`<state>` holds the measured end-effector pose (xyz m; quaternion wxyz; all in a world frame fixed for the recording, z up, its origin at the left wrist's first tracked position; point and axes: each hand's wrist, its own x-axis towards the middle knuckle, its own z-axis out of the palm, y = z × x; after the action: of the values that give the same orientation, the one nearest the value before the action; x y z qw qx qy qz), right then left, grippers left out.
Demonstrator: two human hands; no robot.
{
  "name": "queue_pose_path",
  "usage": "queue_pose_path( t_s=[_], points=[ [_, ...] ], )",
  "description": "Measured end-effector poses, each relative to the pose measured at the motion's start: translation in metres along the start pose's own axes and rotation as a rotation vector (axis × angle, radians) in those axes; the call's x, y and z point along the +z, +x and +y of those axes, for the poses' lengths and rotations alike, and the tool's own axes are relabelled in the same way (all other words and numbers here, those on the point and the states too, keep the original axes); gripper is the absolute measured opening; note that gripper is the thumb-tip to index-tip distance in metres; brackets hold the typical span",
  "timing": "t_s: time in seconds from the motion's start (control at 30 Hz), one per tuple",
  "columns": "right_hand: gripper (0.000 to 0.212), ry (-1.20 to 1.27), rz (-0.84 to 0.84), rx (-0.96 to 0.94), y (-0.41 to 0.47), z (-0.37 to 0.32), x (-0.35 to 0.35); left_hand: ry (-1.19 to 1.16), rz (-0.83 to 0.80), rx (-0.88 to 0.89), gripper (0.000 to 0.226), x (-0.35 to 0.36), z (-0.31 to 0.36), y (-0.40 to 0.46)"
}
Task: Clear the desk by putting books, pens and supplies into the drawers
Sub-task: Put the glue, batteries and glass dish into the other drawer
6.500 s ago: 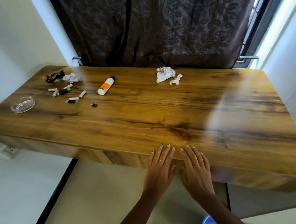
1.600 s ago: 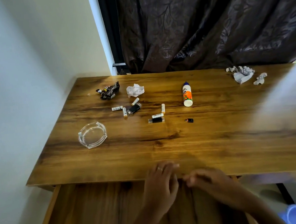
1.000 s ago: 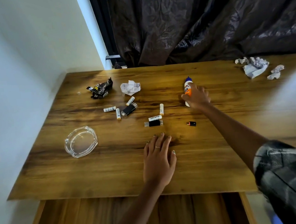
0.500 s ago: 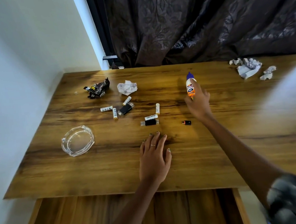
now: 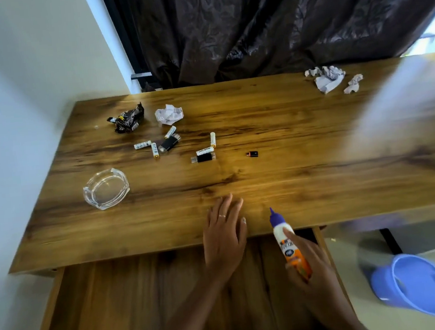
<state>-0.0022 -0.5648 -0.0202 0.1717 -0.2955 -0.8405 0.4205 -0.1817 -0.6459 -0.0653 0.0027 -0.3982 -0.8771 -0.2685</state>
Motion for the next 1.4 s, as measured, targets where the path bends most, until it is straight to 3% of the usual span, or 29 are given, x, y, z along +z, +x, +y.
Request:
queue_pose_path(
  t_s=[0.1,0.23,0.4,0.57,0.7,0.77,0.87,1.03,1.27,1.4],
  points=[
    [0.095,-0.028,-0.086,0.123,-0.026,0.014,0.005,-0.094,0.014,0.073,0.043,0.007,0.017,-0.051],
    [0.086,-0.054,-0.122,0.198,-0.037,0.024,0.013,-0.187,-0.091,0.124,0.031,0.025,0.033,-0.106],
    [0.074,-0.070,-0.164,0.345,-0.043,0.042,0.027,-0.690,-0.459,-0.300,0.028,0.045,0.049,-0.111],
    [0.067,-0.103,-0.195,0.369,-0.042,0.056,0.036,-0.851,-0.714,-0.583,0.032,0.058,0.064,-0.102],
    [0.067,-0.186,-0.238,0.363,-0.041,0.058,0.035,-0.881,-0.760,-0.599,0.040,0.056,0.076,-0.101],
    [0.061,-0.163,-0.196,0.393,-0.041,0.057,0.032,-0.864,-0.780,-0.582,0.041,0.056,0.079,-0.101],
    [0.054,-0.266,-0.098,0.293,-0.047,0.055,0.029,-0.858,-0.805,-0.562,0.040,0.057,0.085,-0.099],
    [0.058,-0.235,0.003,0.229,-0.053,0.055,0.024,-0.877,-0.867,-0.534,0.037,0.056,0.094,-0.095],
    [0.051,-0.141,0.089,0.165,-0.047,0.043,0.015,-0.877,-0.763,-0.522,0.036,0.058,0.089,-0.096],
    [0.045,-0.108,0.107,0.145,-0.036,0.038,0.004,-0.785,-0.687,-0.432,0.052,0.053,0.097,-0.072]
  ],
)
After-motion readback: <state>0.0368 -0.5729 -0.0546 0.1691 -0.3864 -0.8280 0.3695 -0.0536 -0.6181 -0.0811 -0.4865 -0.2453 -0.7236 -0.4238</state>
